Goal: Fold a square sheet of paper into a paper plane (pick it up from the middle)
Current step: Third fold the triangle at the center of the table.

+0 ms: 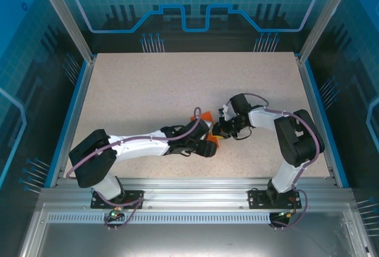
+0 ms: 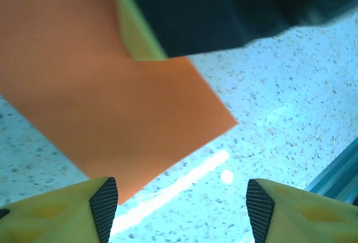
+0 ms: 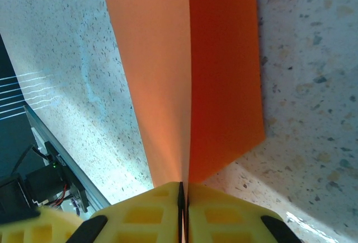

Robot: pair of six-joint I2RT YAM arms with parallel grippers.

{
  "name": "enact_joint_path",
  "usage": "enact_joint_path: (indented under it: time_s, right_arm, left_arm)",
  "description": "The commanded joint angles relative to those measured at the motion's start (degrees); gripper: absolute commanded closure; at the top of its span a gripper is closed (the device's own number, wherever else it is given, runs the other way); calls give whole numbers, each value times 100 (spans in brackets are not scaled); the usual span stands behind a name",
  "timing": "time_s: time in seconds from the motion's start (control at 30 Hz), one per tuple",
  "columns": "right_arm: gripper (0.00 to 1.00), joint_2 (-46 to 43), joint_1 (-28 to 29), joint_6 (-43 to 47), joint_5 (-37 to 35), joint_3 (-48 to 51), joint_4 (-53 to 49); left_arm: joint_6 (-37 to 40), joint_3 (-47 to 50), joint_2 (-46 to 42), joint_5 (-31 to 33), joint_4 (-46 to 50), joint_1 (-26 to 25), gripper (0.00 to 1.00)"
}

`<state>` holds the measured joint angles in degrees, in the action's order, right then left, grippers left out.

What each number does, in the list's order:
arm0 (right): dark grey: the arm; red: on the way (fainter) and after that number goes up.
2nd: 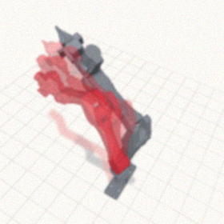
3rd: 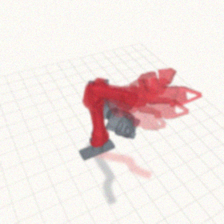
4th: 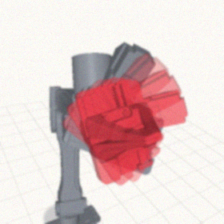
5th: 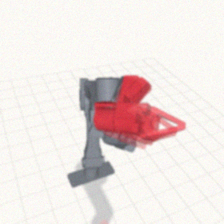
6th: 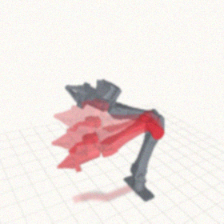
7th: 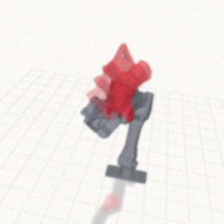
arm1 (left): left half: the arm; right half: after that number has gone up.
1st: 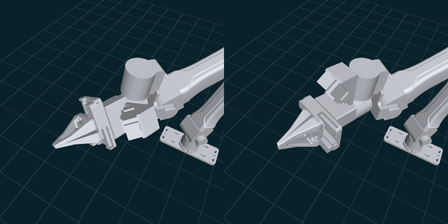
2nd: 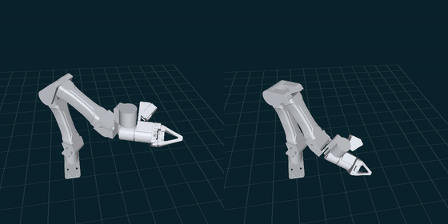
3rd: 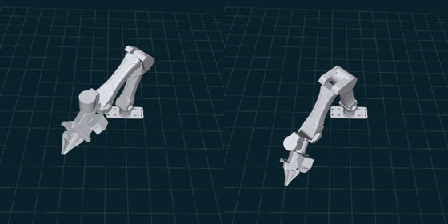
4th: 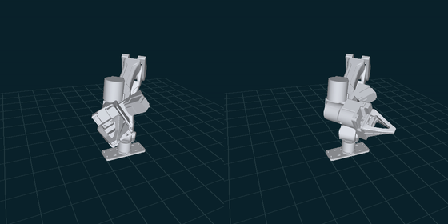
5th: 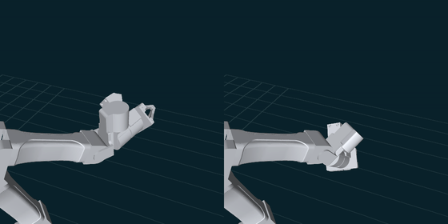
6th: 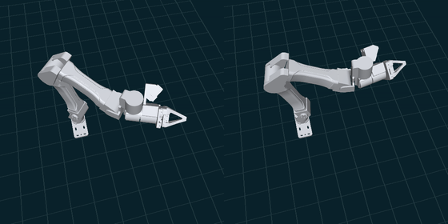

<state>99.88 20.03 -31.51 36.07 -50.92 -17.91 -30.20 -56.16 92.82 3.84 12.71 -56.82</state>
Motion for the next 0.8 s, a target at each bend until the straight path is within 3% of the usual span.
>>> enact_joint_path:
  time_s: [0.0, 0.33, 0.77]
  right_arm:
    - [89, 99, -115, -79, 231, -103, -22]
    - [88, 168, -122, -101, 286, -147, -19]
    - [87, 172, -123, -110, 276, -177, -54]
  left_arm:
    - [404, -575, 405, 861, 615, -315, 32]
    - [331, -1664, 1440, 2019, 1664, -804, 30]
    - [444, -1973, 1783, 2242, 1640, -875, 35]
